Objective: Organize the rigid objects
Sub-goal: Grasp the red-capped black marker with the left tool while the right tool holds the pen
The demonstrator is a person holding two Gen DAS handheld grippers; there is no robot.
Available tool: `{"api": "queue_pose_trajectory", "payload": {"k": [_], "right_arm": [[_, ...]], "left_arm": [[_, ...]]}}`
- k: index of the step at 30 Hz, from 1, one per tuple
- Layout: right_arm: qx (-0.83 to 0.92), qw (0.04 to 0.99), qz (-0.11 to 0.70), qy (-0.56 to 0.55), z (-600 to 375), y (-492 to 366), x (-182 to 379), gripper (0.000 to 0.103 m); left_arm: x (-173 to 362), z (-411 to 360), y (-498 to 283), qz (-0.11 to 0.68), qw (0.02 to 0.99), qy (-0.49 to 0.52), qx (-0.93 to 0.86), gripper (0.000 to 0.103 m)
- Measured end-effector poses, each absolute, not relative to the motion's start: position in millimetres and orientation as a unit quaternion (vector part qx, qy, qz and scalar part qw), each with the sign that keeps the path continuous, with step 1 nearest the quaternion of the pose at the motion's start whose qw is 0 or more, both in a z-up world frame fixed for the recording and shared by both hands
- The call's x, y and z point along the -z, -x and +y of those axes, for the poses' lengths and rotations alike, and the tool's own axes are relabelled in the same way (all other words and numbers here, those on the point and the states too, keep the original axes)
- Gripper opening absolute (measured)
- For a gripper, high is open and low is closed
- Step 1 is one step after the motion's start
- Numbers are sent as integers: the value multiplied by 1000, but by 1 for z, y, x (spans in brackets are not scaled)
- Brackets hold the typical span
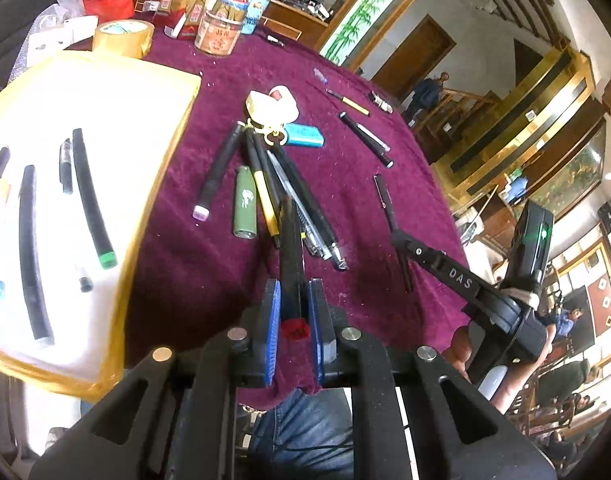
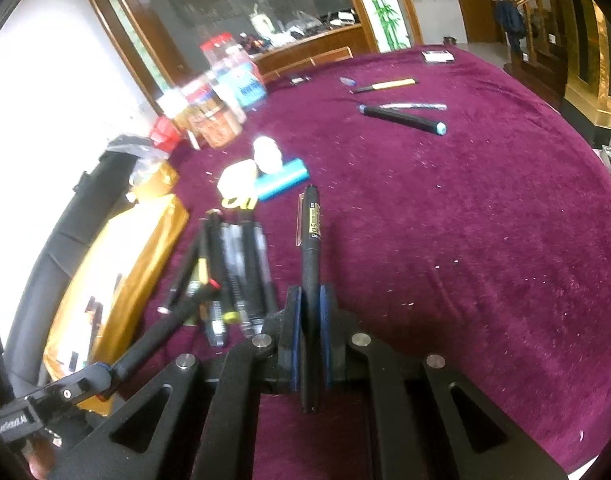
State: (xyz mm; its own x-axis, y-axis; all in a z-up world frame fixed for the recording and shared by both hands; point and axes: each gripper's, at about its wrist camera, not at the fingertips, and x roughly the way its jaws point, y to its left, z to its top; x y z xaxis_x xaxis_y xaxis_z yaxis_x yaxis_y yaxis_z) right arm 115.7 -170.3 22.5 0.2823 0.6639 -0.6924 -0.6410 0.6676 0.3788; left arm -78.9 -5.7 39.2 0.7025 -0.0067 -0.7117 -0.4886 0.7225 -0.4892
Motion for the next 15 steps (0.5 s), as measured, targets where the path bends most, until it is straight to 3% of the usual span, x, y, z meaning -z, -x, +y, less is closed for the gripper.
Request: {"api": "queue_pose_trajectory", "payload": {"k": [9, 15], "right_arm": [[-437, 797, 416, -8, -165, -91, -38, 7], [-432, 792, 432, -3, -163, -95, -25, 7]], "left_arm": [[-55, 1, 104, 332, 866, 346, -142, 10], [-42, 1, 94, 361, 858, 340, -137, 10]]}}
